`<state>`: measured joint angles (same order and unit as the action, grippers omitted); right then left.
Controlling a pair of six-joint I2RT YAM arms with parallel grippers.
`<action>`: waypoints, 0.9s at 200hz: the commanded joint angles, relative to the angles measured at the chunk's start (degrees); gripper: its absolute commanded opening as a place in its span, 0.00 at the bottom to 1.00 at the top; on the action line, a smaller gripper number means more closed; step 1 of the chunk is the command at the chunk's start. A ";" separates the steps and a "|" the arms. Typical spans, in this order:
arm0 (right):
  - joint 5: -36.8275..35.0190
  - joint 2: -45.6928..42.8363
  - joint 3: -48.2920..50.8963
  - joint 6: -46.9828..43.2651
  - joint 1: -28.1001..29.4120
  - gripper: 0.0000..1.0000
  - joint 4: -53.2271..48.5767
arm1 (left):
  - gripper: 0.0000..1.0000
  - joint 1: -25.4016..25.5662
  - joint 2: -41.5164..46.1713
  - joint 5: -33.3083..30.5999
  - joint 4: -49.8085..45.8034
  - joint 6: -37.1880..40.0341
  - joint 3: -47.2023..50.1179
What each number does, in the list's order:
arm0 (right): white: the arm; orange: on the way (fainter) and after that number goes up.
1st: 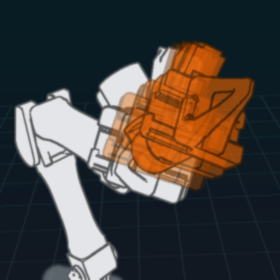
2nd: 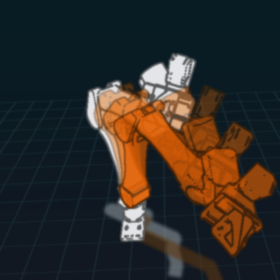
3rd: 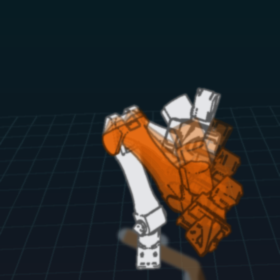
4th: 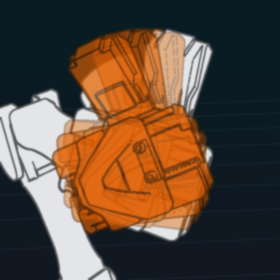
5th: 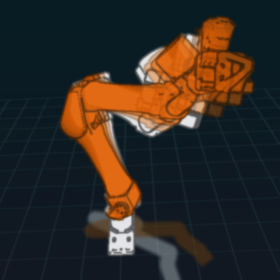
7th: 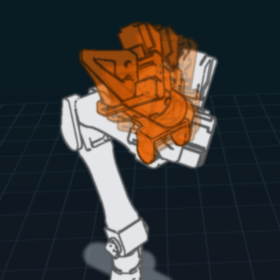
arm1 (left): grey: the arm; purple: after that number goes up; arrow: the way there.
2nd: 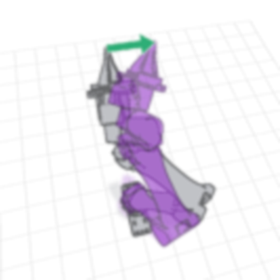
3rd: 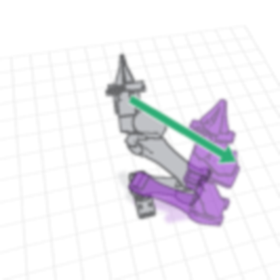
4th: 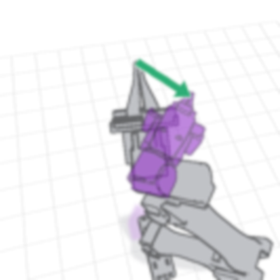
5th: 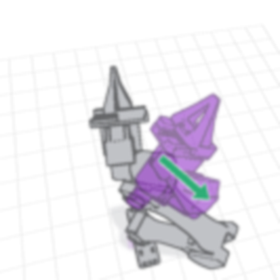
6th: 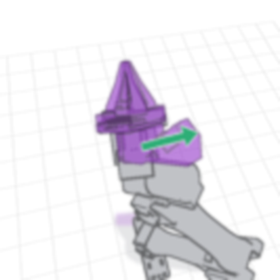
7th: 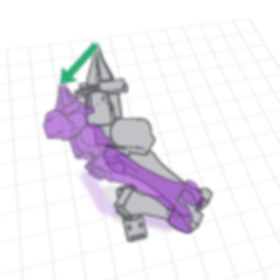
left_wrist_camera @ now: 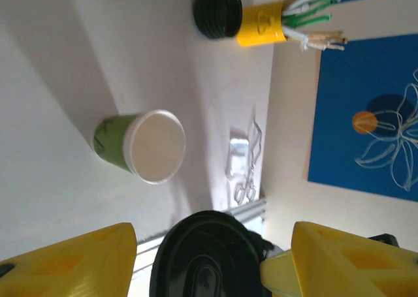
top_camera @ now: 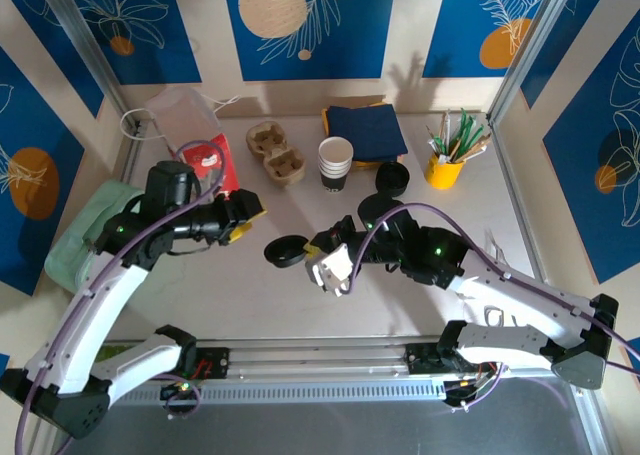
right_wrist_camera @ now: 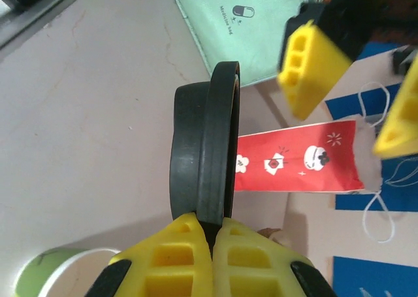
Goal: Pack the takeout coffee
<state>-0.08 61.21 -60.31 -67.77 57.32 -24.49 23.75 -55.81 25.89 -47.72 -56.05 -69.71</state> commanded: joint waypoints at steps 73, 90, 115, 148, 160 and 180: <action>4.64 -0.06 -10.78 57.98 -2.86 0.00 -12.27 | 0.64 -0.72 4.22 -11.32 -6.44 7.82 0.59; 7.26 -0.03 -12.23 67.12 -5.52 0.00 -13.87 | 0.64 -0.72 4.23 -11.12 -5.67 7.81 2.03; 17.24 -1.36 -10.86 81.63 -12.89 0.00 -11.90 | 0.64 -0.72 4.29 -11.00 -4.65 7.71 4.02; 26.27 -2.96 -6.83 98.24 -22.86 0.00 -8.63 | 0.63 -0.72 4.30 -10.32 -1.95 8.04 6.60; 30.28 -3.52 -5.28 100.70 -25.58 0.00 -7.71 | 0.63 -0.69 4.64 -10.50 -0.53 8.53 7.86; 32.54 -6.08 -0.66 104.42 -28.69 0.00 -4.42 | 0.62 -0.73 5.11 -9.31 6.58 11.40 11.95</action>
<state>23.66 58.08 -65.43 25.47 31.51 -32.51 23.49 -51.42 15.40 -48.86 -48.49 -61.45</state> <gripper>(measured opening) 0.057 0.628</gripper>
